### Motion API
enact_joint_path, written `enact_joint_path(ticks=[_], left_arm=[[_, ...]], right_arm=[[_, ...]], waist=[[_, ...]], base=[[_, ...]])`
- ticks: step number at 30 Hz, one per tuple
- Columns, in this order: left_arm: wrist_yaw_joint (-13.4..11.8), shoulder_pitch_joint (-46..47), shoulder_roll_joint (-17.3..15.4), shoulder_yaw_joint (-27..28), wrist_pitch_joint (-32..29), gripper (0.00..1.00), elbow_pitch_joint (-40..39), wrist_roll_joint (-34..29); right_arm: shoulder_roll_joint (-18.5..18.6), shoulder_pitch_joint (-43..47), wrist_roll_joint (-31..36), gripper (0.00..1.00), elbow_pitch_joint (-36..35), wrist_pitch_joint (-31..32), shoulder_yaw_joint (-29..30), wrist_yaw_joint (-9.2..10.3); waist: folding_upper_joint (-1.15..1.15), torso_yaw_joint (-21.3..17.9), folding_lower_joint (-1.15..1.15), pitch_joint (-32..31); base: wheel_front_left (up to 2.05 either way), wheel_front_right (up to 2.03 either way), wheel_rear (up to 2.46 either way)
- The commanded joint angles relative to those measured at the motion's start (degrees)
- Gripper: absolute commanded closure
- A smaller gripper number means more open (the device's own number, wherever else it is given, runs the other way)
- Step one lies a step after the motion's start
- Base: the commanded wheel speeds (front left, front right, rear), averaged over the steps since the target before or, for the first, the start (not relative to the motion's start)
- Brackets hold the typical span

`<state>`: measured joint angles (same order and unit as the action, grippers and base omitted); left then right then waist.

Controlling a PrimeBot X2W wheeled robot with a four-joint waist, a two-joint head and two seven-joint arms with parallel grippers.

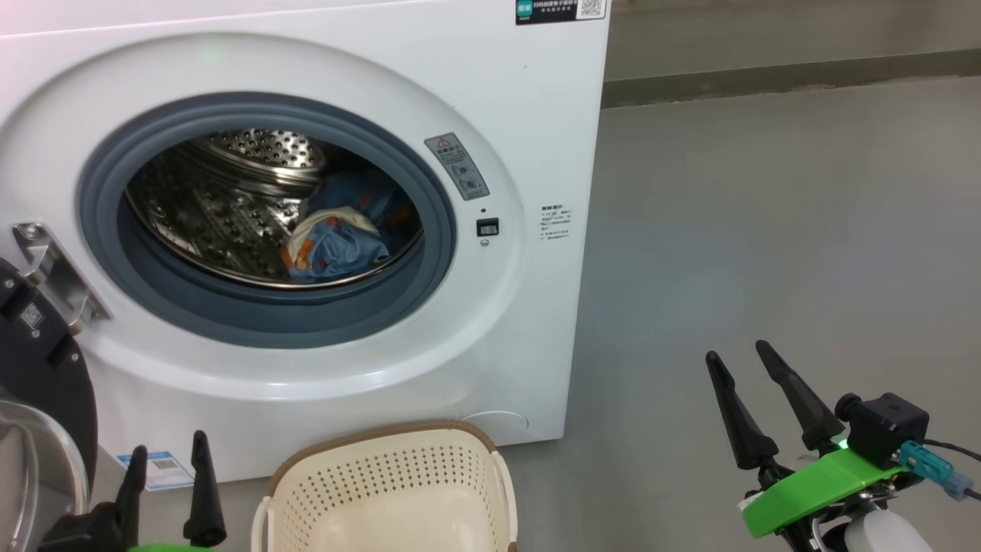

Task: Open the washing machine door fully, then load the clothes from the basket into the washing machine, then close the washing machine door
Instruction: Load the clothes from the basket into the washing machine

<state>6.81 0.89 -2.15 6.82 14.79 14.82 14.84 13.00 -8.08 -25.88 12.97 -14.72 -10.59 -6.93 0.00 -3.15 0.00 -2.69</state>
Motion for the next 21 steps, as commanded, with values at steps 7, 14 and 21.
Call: enact_joint_path(ticks=[7, 14, 21], left_arm=[[-0.58, 0.43, -0.76, 0.92, 0.21, 0.0, -1.4, -2.09], [-0.46, 0.45, -0.75, 0.91, 0.21, 0.0, -1.04, -2.67], [-0.34, 0.4, -0.74, 0.83, 0.21, 0.0, -1.38, -2.99]], right_arm=[[0.87, 0.08, -0.83, 0.0, -1.47, -0.28, -1.08, -0.56], [1.12, 0.17, -0.9, 0.0, -1.21, -0.28, -1.38, -0.56], [1.36, 0.42, -0.96, 0.0, -1.09, -0.28, -1.49, -0.56]], waist=[[0.0, 0.12, 0.0, -0.08], [0.0, 0.14, 0.0, -0.39], [0.0, 0.15, 0.0, -0.72]], base=[[0.0, 0.0, 0.0], [0.0, 0.0, 0.0], [0.0, 0.0, 0.0]])
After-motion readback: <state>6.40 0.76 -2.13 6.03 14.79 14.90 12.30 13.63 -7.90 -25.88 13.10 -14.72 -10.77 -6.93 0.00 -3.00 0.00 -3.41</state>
